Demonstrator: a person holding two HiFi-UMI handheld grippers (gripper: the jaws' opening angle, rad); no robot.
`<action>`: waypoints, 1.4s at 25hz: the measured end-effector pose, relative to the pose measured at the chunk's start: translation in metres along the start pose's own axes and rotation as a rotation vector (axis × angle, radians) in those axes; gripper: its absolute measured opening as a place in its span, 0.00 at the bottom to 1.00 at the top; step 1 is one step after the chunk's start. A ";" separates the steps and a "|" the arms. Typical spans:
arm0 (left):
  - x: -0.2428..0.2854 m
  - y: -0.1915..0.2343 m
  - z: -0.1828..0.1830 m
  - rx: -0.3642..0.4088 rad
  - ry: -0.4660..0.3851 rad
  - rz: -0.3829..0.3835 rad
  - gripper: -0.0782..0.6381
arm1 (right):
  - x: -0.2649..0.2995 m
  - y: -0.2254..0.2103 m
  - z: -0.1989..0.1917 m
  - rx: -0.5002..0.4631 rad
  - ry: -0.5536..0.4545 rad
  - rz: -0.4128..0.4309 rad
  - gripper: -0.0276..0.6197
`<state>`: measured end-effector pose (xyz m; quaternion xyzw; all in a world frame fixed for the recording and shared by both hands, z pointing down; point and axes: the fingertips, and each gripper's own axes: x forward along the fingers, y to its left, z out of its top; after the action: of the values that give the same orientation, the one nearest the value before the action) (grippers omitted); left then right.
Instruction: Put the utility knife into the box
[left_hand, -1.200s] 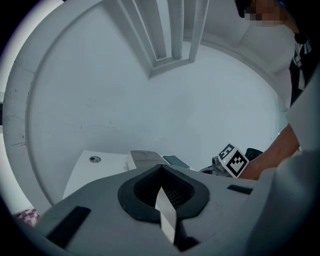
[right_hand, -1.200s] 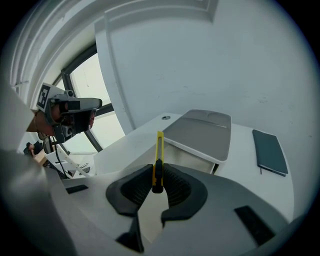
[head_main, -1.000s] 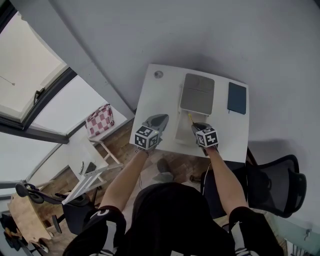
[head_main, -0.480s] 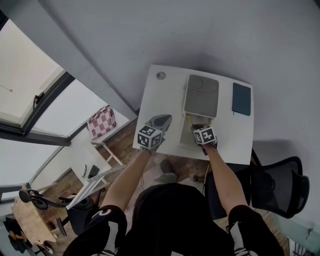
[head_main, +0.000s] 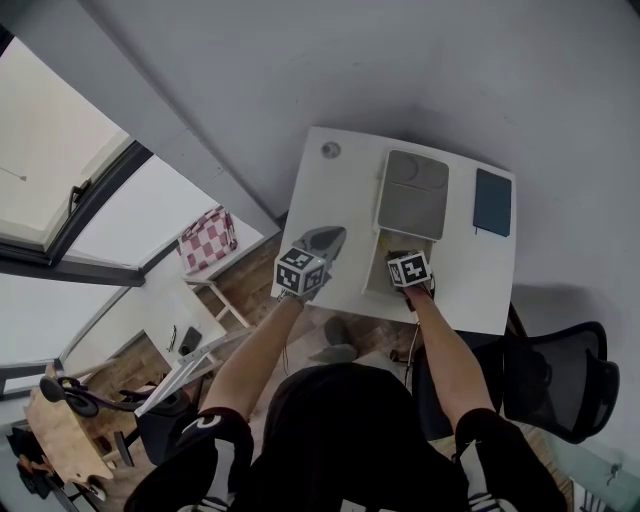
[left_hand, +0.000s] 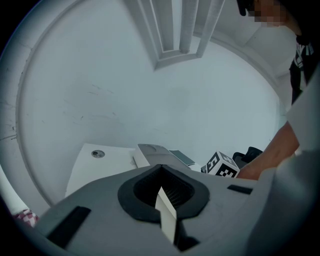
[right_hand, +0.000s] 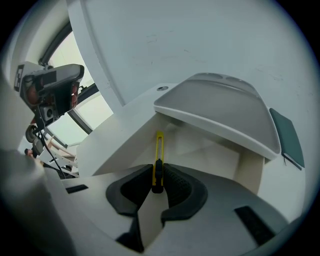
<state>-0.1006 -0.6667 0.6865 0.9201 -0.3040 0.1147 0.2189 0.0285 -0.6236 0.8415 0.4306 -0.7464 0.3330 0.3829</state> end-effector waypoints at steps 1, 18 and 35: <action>0.000 0.001 0.000 0.000 0.002 0.001 0.14 | 0.002 0.000 0.000 0.002 0.003 -0.004 0.17; -0.016 -0.015 0.005 -0.005 -0.022 0.045 0.14 | -0.036 0.002 0.023 0.033 -0.137 -0.007 0.24; -0.045 -0.103 0.041 0.083 -0.119 0.127 0.14 | -0.191 -0.001 0.048 -0.043 -0.497 0.001 0.17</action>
<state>-0.0703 -0.5893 0.6005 0.9124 -0.3693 0.0862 0.1543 0.0800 -0.5899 0.6547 0.4904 -0.8249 0.2011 0.1966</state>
